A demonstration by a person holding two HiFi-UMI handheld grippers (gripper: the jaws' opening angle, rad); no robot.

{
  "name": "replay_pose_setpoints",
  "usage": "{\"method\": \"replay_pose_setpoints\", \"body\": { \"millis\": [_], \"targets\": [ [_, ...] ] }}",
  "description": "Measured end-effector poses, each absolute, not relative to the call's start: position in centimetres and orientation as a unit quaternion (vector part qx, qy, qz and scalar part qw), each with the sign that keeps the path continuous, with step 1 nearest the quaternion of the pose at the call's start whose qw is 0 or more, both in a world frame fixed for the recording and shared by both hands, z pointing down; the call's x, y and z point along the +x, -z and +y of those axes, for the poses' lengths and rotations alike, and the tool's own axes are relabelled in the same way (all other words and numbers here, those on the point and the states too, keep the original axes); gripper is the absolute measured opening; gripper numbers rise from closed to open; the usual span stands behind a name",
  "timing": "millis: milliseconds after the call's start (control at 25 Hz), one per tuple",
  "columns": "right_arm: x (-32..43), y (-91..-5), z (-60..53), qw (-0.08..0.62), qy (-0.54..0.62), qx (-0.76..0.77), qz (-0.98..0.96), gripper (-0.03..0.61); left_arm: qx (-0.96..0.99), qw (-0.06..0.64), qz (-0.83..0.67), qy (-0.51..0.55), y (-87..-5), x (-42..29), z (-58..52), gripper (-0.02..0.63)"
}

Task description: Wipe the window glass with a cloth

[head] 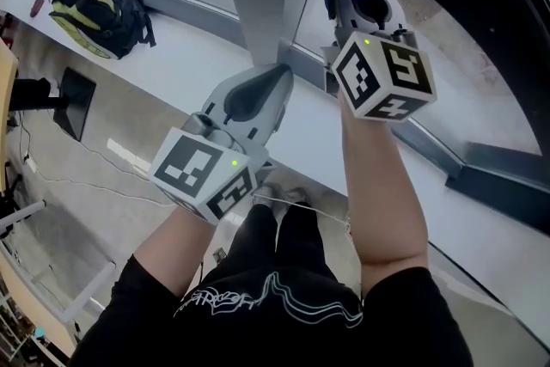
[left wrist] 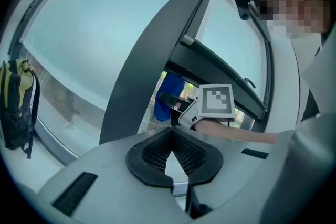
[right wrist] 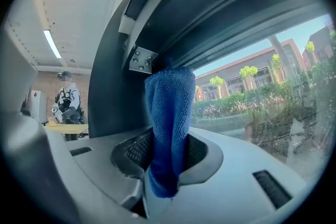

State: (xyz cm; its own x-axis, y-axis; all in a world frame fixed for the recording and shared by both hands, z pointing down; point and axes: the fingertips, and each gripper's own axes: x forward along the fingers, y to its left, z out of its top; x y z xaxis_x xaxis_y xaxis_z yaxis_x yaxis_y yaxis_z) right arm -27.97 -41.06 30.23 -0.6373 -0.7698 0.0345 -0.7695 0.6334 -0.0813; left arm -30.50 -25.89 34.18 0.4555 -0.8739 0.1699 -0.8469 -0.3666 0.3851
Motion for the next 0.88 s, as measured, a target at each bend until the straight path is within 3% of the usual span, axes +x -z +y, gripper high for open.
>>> {"method": "replay_pose_setpoints", "body": {
  "millis": [440,880],
  "targets": [
    [-22.2,-29.6,-40.0,0.006,0.032,-0.445,0.895,0.093,0.838,0.212,-0.501,0.032,-34.4,-26.7,-26.4,0.003],
    [-10.4,-31.3,-38.7,-0.001,0.026,-0.479,0.877,0.094,0.846,0.222,-0.484,0.024,-35.7,-18.0,-26.0,0.003]
  ]
}}
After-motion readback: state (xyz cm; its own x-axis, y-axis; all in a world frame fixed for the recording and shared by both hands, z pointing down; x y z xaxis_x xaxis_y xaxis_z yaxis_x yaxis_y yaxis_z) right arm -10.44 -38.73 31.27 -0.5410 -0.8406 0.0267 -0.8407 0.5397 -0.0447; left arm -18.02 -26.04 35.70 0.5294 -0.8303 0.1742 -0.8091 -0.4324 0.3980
